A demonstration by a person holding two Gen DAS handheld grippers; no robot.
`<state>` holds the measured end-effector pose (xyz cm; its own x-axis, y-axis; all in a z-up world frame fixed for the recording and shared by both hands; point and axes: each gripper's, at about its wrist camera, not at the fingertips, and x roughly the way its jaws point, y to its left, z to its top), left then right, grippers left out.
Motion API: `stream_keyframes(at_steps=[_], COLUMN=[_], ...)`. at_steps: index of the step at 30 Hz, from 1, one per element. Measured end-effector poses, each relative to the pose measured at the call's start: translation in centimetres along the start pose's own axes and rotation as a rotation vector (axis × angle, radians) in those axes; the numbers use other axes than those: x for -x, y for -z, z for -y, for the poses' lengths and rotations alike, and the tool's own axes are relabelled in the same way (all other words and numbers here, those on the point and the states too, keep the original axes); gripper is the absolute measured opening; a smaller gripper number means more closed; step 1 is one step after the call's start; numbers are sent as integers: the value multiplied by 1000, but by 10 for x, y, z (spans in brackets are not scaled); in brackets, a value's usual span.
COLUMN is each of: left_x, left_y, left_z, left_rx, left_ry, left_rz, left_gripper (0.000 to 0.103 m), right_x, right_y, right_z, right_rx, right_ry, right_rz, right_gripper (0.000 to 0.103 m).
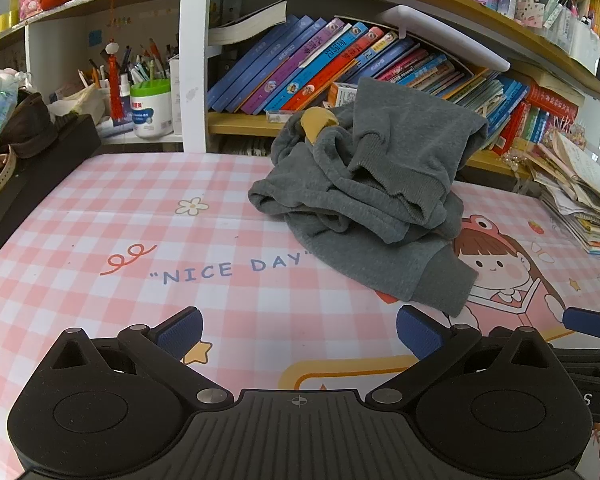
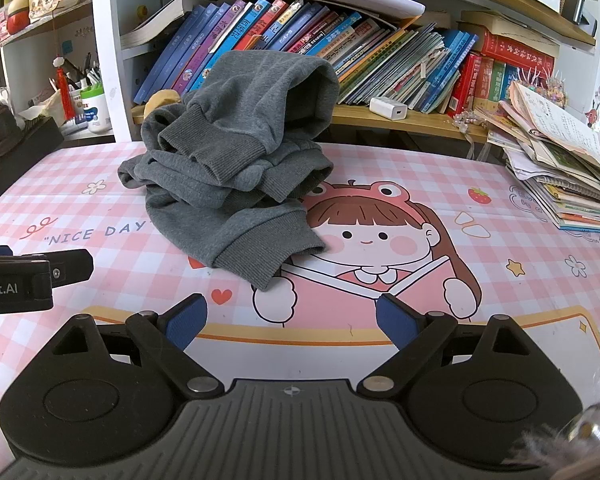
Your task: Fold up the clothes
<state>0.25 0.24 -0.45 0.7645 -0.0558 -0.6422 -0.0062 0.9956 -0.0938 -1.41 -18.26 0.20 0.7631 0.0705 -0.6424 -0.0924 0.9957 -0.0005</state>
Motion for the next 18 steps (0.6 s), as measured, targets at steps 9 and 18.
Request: stream_keyframes(at_steps=[9,18], left_x=[1,3], left_y=[1,1], left_z=[1,2], left_rx=[-8,-17], left_ry=[-8,-19], left_rz=[8,15], left_gripper=[103,103], right_x=[1,1], right_y=[0,2], right_z=[0,1], right_rx=[1,1], right_ry=[-1,-1], right_rz=[-1,-3], right_gripper=[92,92])
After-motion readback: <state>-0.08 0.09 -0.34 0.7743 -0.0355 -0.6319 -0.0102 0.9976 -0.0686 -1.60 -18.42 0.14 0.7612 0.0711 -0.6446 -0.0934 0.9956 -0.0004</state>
